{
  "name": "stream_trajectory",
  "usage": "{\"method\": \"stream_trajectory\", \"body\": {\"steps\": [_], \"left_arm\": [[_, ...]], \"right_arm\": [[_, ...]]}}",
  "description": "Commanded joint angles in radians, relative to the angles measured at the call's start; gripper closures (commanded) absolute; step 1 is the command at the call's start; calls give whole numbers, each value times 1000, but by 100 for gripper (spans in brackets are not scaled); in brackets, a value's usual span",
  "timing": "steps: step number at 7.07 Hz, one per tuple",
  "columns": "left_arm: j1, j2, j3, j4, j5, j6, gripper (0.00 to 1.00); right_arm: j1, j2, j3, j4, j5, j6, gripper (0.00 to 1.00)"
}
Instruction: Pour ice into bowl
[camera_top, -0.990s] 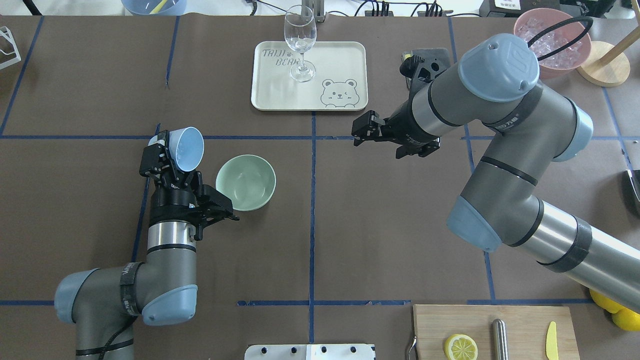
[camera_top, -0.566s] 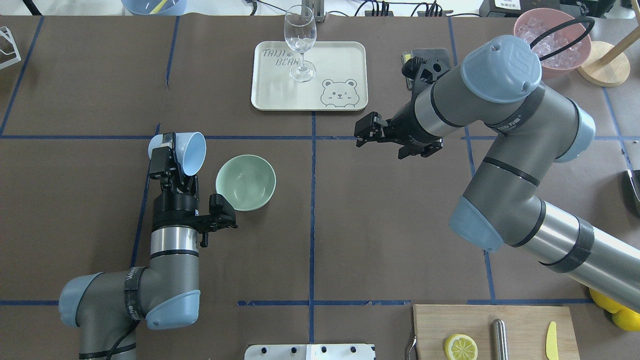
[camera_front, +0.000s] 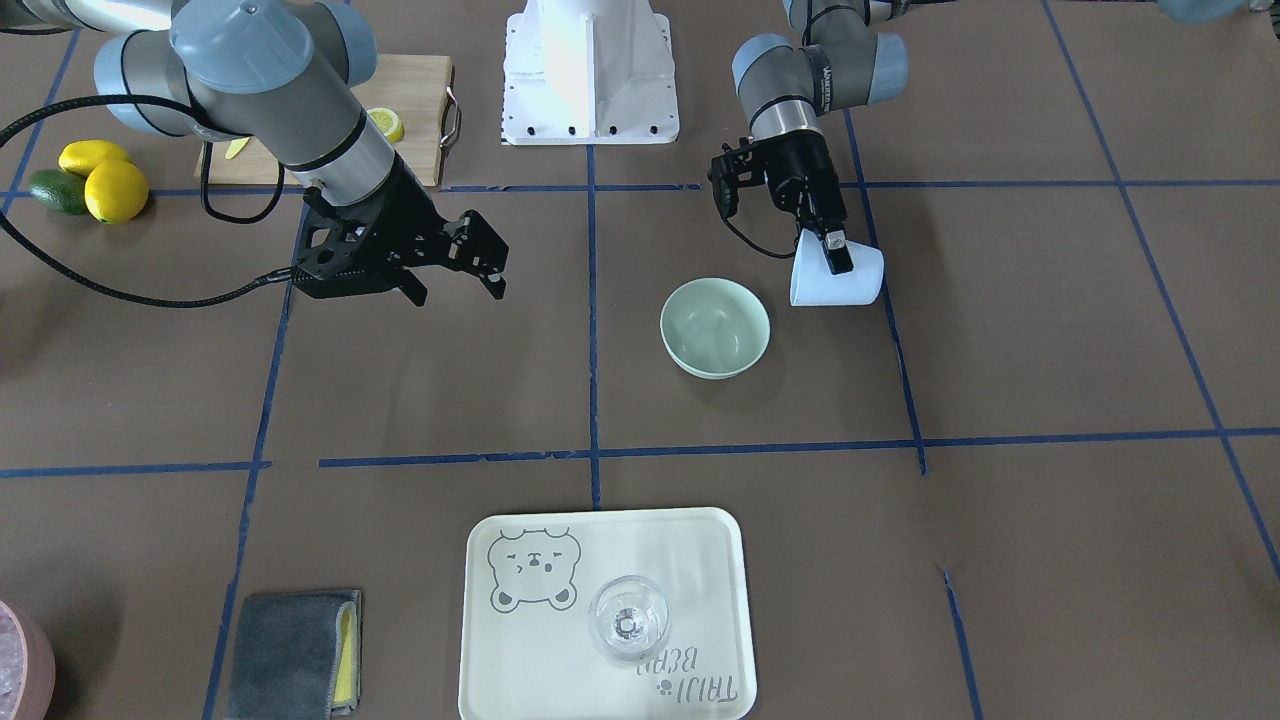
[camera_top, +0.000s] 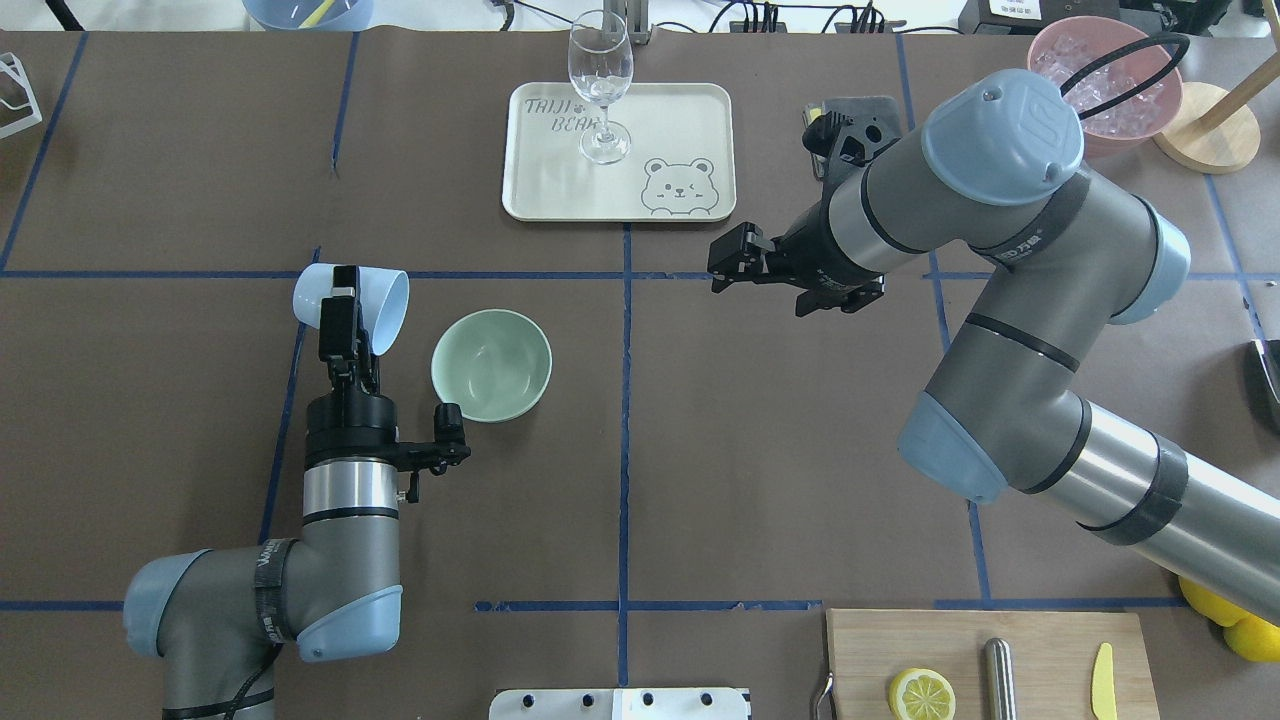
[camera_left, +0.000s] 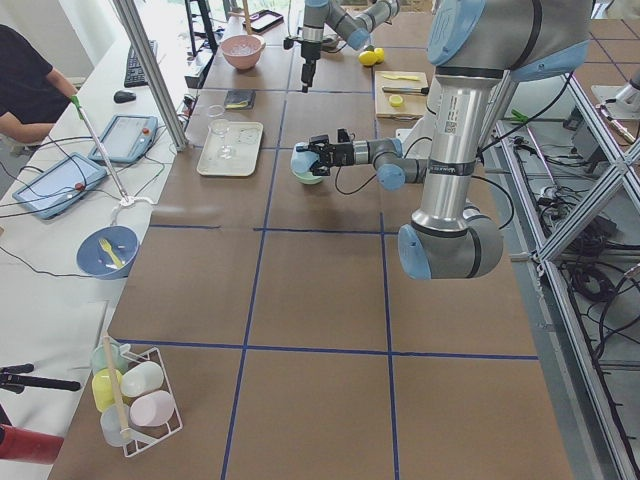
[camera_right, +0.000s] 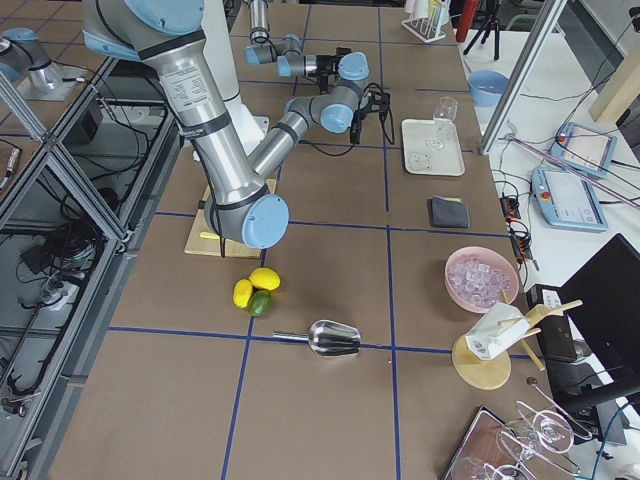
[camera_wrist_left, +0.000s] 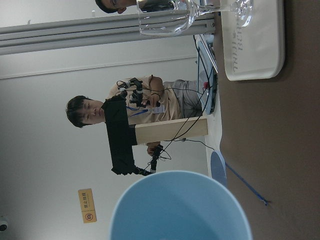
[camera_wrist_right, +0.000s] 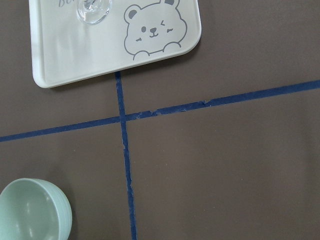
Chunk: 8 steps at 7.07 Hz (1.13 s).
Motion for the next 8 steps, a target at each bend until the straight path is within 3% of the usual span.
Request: {"method": "stream_trajectory", "body": {"steps": [1, 8], "left_arm": [[1, 1, 7, 0, 42, 124, 100], [1, 1, 1, 0, 44, 207, 100]], "right_arm": [[-3, 1, 0, 0, -2, 0, 0], [-4, -1, -3, 0, -3, 0, 0]]}}
